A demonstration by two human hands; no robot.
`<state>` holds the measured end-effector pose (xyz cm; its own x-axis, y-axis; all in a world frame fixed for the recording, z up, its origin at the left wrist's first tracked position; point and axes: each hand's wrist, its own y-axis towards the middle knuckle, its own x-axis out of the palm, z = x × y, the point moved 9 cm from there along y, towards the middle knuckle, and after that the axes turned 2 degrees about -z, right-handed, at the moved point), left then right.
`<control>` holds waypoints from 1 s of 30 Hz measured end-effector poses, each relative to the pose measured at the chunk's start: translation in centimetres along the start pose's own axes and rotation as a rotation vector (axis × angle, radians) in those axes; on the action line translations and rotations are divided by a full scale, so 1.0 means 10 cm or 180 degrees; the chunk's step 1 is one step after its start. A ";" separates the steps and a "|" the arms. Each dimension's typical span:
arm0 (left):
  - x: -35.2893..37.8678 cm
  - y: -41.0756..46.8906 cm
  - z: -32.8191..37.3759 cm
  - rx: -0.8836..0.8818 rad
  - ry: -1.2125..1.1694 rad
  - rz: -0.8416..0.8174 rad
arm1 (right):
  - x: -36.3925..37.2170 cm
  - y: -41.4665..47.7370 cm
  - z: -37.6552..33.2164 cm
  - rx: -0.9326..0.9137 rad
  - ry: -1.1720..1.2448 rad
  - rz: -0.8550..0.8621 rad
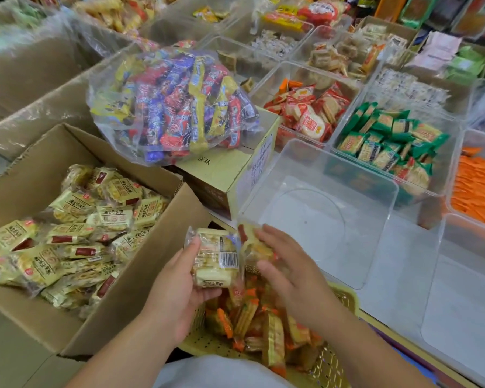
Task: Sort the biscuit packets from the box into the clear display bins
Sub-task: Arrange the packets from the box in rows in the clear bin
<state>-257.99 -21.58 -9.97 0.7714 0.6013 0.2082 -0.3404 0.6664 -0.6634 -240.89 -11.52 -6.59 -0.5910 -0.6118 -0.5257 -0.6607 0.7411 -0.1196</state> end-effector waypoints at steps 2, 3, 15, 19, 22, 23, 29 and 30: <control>-0.03 0.04 0.03 0.0051 -0.0117 -0.0029 | -0.20 0.13 0.26 0.0407 0.0221 0.0362; -0.04 0.06 0.04 0.0081 -0.0167 -0.0056 | -0.32 0.22 0.41 0.0627 0.0322 0.0565; -0.22 0.16 -0.01 0.0083 -0.0412 0.0046 | -0.01 1.20 1.60 0.1953 0.0224 -0.0276; -0.35 0.13 -0.04 0.0011 -0.0428 0.0161 | 0.26 1.22 1.70 0.2134 0.0148 -0.0777; -0.39 0.10 -0.01 0.0010 -0.0459 0.0200 | 0.35 1.21 1.72 0.2091 -0.0272 -0.1251; -0.39 0.09 0.00 0.0007 -0.0482 0.0198 | 0.35 1.20 1.72 0.2050 -0.0411 -0.1362; -0.27 0.08 0.08 -0.0059 -0.0682 -0.0008 | 0.08 1.09 1.41 0.1610 -0.1759 -0.1483; -0.23 0.08 0.10 -0.0094 -0.0739 -0.0081 | 0.02 1.03 1.25 0.1386 -0.1992 -0.1366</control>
<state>-260.54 -21.98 -10.27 0.6341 0.6721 0.3824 -0.3041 0.6714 -0.6758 -242.02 -0.49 -18.46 0.1151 -0.6926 -0.7120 -0.4569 0.5996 -0.6571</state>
